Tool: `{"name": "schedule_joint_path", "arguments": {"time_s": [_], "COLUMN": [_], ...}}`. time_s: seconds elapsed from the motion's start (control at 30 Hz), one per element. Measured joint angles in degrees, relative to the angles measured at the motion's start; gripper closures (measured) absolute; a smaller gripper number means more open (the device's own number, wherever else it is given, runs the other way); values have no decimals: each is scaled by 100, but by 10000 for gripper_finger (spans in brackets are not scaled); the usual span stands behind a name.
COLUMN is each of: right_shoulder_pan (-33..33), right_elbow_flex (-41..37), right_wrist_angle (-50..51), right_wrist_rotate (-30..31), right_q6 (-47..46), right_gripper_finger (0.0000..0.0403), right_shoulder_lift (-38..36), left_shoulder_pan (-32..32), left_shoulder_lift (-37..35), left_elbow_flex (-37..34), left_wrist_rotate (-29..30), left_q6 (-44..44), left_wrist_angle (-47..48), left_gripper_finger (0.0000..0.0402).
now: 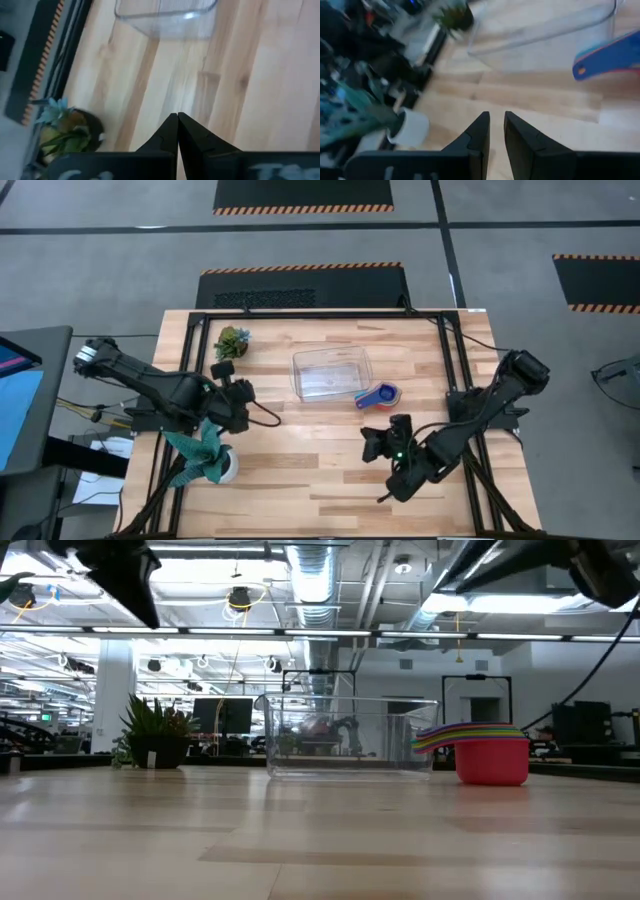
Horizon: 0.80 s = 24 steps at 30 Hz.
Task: Nest measuring cups in basket
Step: Put the nested measuring cups into the transparent bin
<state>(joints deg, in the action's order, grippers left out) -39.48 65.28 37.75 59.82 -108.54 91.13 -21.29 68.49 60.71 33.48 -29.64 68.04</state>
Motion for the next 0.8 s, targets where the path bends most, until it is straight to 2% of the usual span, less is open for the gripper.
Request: {"name": "schedule_joint_path", "arguments": {"time_s": [0.13,0.23,0.33,0.53,0.67,0.8], "right_shoulder_pan": [-71,-62,-28,255,458,632], "right_elbow_flex": [0,2,2,2,2,2], "right_wrist_angle": [242,716,922,1368,1807,1804], "right_wrist_rotate": [699,765,479,-638,-995,-1175], "right_q6": [168,382,901,3014,3930,4859], "right_gripper_finger": [321,325,333,351,362,372], "right_shoulder_lift": [-267,-650,-956,-1095,-1095,-1095], "left_shoulder_pan": [191,326,409,454,454,454], "left_shoulder_lift": [1,55,108,199,203,206], "left_elbow_flex": [0,0,-2,-2,-2,-2], "left_wrist_rotate": [5,-2,-32,-142,-176,-178], "left_q6": [263,574,687,628,599,521], "left_wrist_angle": [-516,-862,-945,-871,-908,-917], "left_gripper_finger": [402,402,402,402,402,401]}}
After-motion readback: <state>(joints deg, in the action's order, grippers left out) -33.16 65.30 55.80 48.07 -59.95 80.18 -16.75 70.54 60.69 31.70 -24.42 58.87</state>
